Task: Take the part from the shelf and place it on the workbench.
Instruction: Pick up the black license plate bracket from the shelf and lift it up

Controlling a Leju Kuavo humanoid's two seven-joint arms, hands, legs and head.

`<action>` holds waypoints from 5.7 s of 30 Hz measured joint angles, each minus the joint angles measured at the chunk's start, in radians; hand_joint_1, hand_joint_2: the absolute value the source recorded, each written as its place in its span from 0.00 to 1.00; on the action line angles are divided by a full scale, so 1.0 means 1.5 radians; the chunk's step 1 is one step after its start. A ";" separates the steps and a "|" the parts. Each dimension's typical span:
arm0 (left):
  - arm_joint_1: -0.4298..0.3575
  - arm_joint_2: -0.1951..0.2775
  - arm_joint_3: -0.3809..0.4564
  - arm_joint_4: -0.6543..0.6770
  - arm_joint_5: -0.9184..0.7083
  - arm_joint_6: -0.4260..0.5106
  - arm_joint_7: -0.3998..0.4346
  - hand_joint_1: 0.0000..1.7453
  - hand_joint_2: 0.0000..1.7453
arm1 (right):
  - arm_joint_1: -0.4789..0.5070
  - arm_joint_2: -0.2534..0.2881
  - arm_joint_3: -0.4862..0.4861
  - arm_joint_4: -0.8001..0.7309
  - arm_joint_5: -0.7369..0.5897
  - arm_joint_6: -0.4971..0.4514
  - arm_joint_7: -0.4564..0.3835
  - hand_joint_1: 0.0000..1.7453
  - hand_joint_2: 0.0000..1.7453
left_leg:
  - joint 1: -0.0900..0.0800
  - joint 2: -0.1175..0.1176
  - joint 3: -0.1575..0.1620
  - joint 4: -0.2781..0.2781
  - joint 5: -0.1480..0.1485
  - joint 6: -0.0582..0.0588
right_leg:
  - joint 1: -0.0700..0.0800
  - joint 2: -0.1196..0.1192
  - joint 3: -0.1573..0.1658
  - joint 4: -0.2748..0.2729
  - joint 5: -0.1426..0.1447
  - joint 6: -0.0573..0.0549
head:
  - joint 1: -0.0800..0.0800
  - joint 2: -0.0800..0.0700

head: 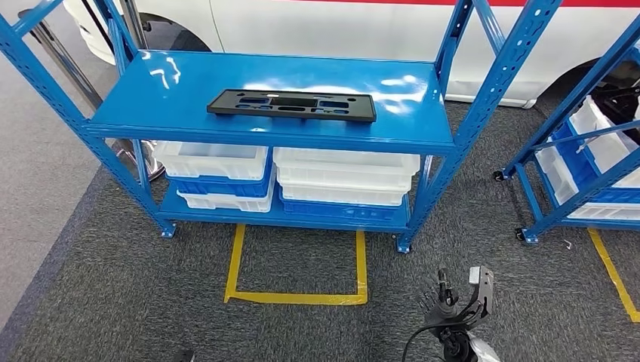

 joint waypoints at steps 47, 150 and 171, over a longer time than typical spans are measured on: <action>-0.011 -0.033 0.249 0.045 -0.096 0.050 -0.056 0.00 0.00 | 0.126 -0.123 0.343 -0.596 0.019 0.125 0.028 0.00 0.00 | 0.006 -0.004 -0.109 0.176 -0.048 -0.040 | 0.007 -0.007 0.080 -0.161 0.057 -0.037 | 0.001 0.000; -0.005 -0.025 0.247 0.047 -0.120 -0.001 -0.083 0.00 0.00 | 0.071 -0.114 0.305 -0.579 0.069 0.233 -0.002 0.00 0.00 | 0.002 -0.011 -0.050 0.032 0.011 -0.001 | 0.015 -0.010 0.071 -0.058 -0.019 -0.011 | -0.009 0.000; -0.004 -0.026 0.247 0.048 -0.119 -0.001 -0.084 0.00 0.00 | 0.069 -0.109 0.305 -0.575 0.069 0.235 0.000 0.00 0.00 | 0.005 -0.011 -0.097 0.140 -0.032 -0.040 | 0.019 -0.003 0.119 -0.164 0.029 -0.052 | -0.016 0.000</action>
